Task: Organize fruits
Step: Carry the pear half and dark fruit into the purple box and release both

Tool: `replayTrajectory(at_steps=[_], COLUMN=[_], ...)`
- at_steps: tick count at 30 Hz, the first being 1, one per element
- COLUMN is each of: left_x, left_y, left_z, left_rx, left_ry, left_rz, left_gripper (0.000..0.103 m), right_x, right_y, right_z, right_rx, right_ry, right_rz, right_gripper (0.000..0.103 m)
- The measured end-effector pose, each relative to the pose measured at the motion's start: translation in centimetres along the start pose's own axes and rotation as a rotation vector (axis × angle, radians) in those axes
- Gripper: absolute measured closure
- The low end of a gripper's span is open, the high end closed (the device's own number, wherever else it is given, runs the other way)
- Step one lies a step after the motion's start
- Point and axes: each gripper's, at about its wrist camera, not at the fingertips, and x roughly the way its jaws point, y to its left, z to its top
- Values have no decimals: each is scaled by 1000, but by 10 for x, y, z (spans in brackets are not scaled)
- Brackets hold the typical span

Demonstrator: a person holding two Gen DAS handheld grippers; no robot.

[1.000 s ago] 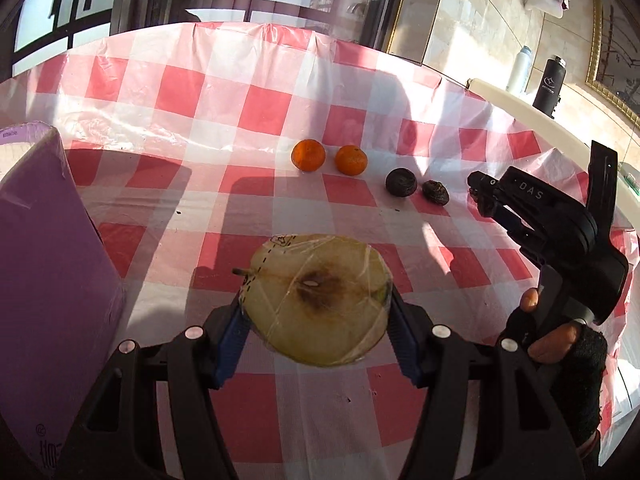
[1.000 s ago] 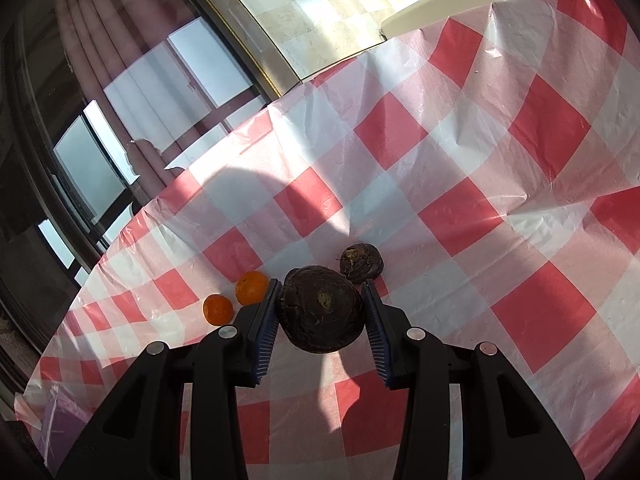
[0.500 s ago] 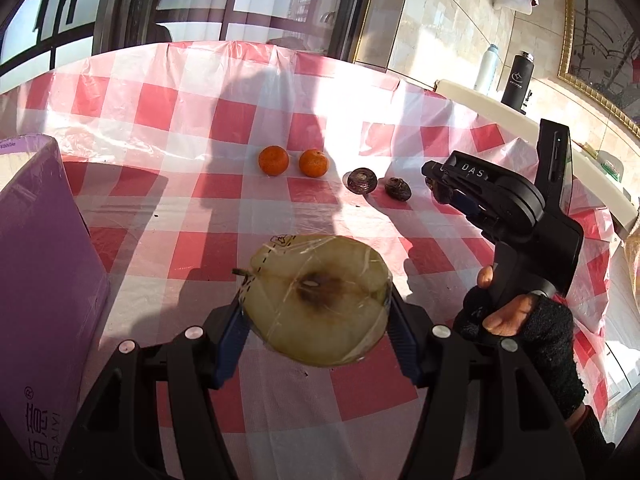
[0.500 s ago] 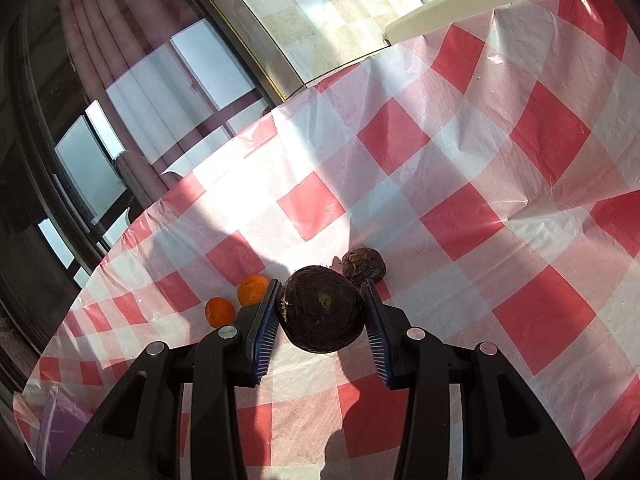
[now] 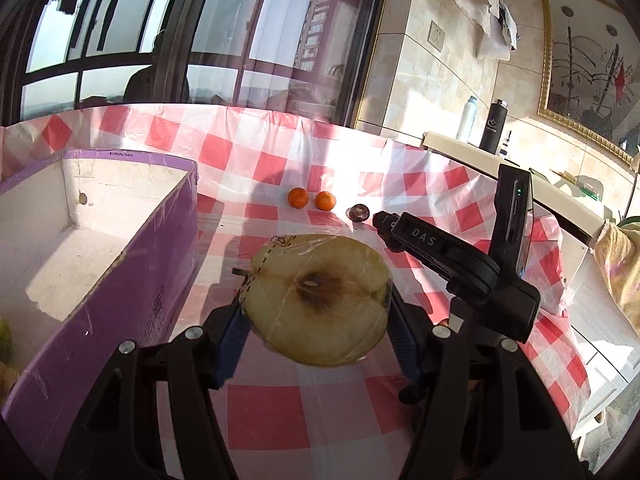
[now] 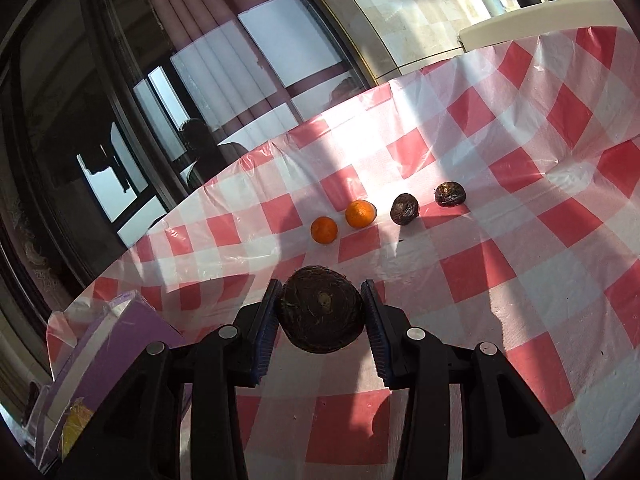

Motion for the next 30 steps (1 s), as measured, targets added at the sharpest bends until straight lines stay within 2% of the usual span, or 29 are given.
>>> replayTrajectory(at_steps=[5,8,12,15,21,24,27,30], left_x=[-38,-61,-86,-100,-112,-114,-117,-119], left_y=[4,9,27,43,80,100,111,121], left_z=[3,-1,-6,-6,-12,-18,-21,-19], left_rx=[32,51,30,6,-54,-83,-80,-87], left_ry=[-54,-121,-196,-223,-196,-160,-155,-140], left_rz=[59,145,224,267,339,371,416,435], left_gripper=[41,41,41,41,41,41,41,41], right_x=[-12,-17,-22,-24,-27,-30,-34,-34], right_y=[10,13,19,28,67,109,150,182], right_z=[-12,-16,-18,-21,-34,-40,-45,-54], right_rx=[21,17,6,-7,-18,-116,-218,-306], right_ry=[13,7,-2,2,33,59,80,121], right_rz=[66,95,132,185,329,395,450,453], right_gripper=[62,62,62,62,62,62,62,62])
